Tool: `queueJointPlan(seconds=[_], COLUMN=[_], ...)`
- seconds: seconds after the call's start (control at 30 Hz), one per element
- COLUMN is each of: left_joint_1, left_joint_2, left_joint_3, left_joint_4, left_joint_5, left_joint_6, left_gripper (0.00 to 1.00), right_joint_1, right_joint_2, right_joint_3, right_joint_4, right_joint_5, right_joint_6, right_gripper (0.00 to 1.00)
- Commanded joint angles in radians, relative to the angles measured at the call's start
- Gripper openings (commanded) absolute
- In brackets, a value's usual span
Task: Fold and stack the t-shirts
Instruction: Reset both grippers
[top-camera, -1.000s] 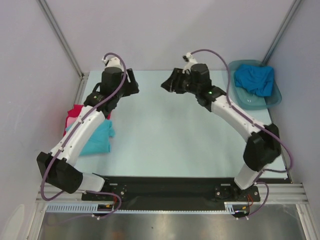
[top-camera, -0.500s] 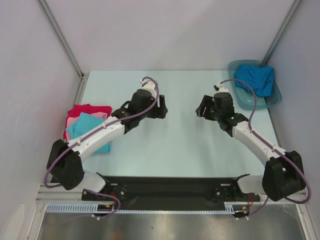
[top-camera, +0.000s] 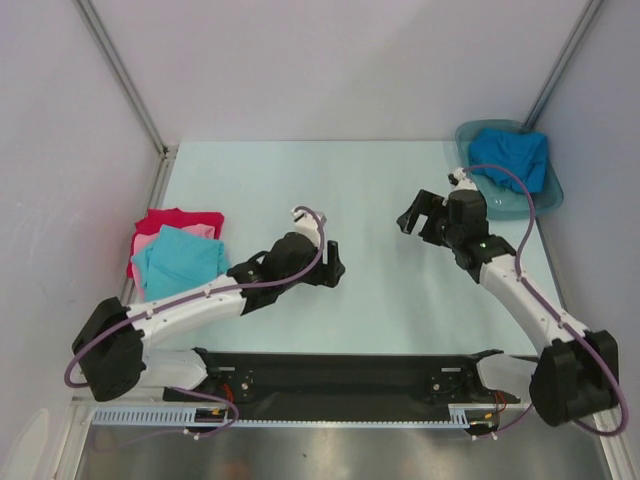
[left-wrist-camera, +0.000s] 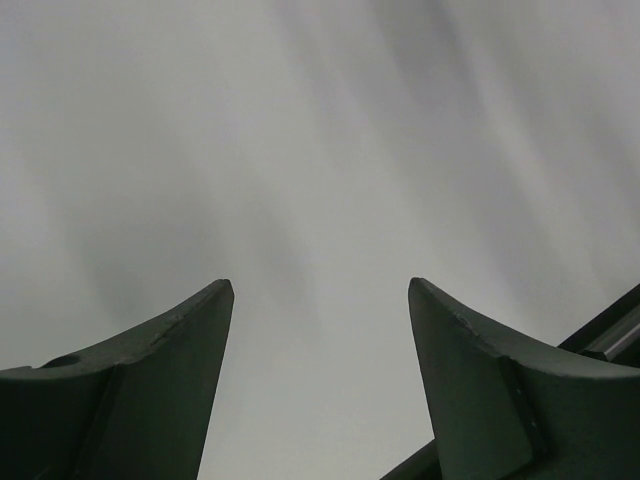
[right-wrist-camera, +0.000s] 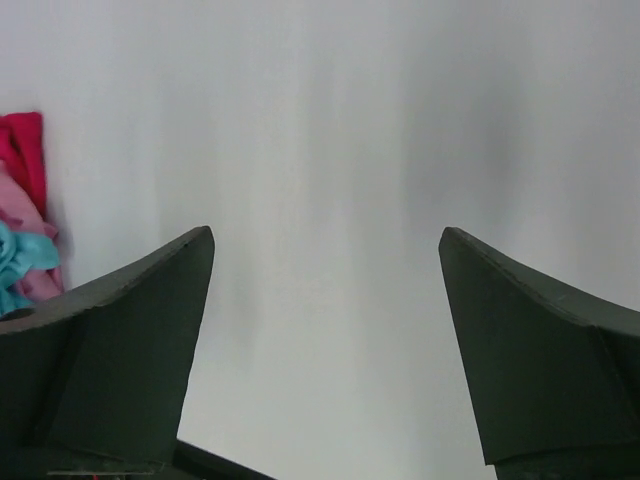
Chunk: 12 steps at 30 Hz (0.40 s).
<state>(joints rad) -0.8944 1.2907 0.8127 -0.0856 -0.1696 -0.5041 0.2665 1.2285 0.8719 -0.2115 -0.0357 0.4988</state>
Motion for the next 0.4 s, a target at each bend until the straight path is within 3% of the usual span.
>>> queueJointPlan(seconds=[0.0,0.2,0.37], left_joint_1=[0.0,0.0,-0.005], left_joint_2=[-0.082,-0.024,0.004], left_joint_3=[-0.049,-0.006,0.017], left_joint_4=[0.081,0.093,0.093], left_joint_5=[-0.041,-0.116,-0.068], left_joint_6=[-0.03,0.024,0.01], left_gripper=[0.76,0.77,0.76], right_joint_1=[0.0,-0.009,-0.009], right_joint_2=[-0.151,-0.224,-0.238], right_joint_3=[-0.039,-0.088,-0.142], right_joint_4=[0.04,0.044,0.073], right_joint_5=[-0.036,-0.027,-0.03], right_joint_6=[0.021,-0.003,0.011], right_gripper=[1.0,1.0,1.0])
